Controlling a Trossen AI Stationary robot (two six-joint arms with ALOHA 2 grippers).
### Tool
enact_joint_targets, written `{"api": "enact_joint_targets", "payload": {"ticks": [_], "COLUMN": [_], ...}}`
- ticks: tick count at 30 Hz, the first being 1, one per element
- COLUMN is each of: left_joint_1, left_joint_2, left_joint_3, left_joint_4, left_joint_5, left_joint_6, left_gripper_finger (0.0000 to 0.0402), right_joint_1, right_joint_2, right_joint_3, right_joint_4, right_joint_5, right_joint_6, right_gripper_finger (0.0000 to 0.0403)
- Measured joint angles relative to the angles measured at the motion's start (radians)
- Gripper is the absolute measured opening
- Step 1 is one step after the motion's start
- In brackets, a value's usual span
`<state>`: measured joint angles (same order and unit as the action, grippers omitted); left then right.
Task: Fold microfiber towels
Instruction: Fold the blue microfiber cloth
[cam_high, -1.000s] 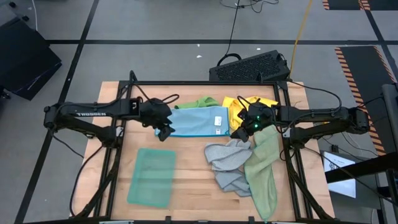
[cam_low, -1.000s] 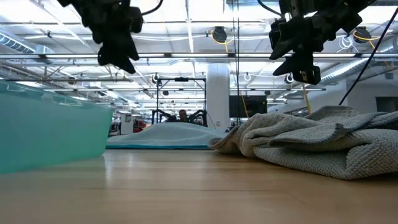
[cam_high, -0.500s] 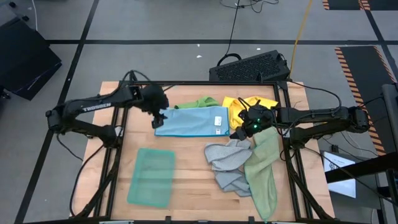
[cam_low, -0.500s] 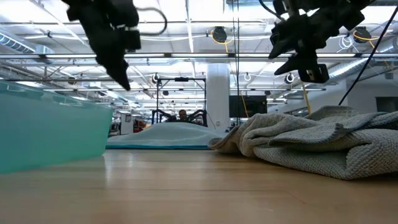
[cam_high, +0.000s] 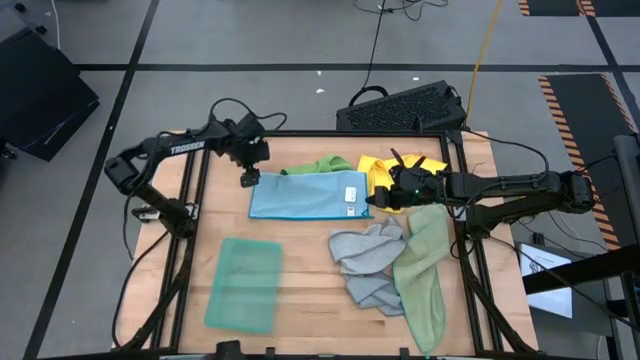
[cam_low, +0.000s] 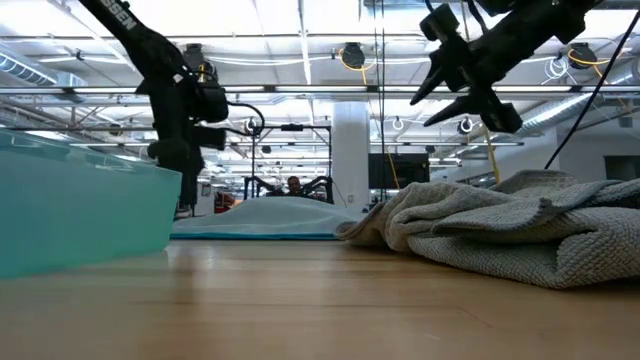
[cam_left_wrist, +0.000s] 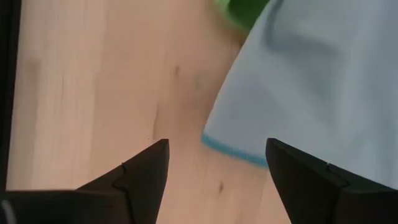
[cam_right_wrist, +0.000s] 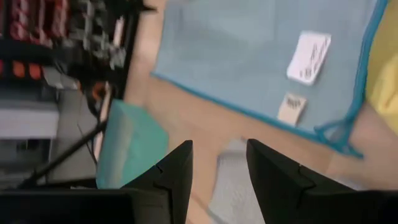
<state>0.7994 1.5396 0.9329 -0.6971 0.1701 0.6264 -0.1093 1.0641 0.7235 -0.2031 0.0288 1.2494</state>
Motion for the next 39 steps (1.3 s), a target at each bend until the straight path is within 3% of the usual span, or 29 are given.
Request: {"api": "enact_joint_targets", "payload": {"ticks": [6,14,26,31,35,39], "left_joint_1": [0.021,0.037,0.022,0.016,0.003,-0.032], "left_joint_2": [0.0,0.086,0.185,0.18,0.18,0.155], "left_joint_3": [0.001,0.002,0.006,0.004,0.01,0.043], "left_joint_4": [0.032,0.036,0.004,-0.004,-0.016,-0.131], "left_joint_5": [0.125,0.098,0.062,0.05,0.019,-0.055], "left_joint_6": [0.11,0.17,0.212,0.162,0.095,0.061], "left_gripper_finger": [0.0271,0.0258,0.0101,0.0015,0.0015,0.0008], "right_joint_1": [0.0,0.0,-0.052,-0.132,-0.21,-0.28], "right_joint_2": [0.0,0.0,0.0,0.0,0.0,0.029], "right_joint_3": [0.0,0.0,0.0,0.0,0.0,0.0], "right_joint_4": [0.085,0.124,0.118,0.127,0.125,0.17], "right_joint_5": [0.053,0.056,0.045,-0.054,-0.163,-0.241], "right_joint_6": [0.023,0.047,-0.084,-0.159,-0.252,-0.31], "right_gripper_finger": [0.0141,0.0141,0.0141,0.0141,0.0141,0.0141]}}
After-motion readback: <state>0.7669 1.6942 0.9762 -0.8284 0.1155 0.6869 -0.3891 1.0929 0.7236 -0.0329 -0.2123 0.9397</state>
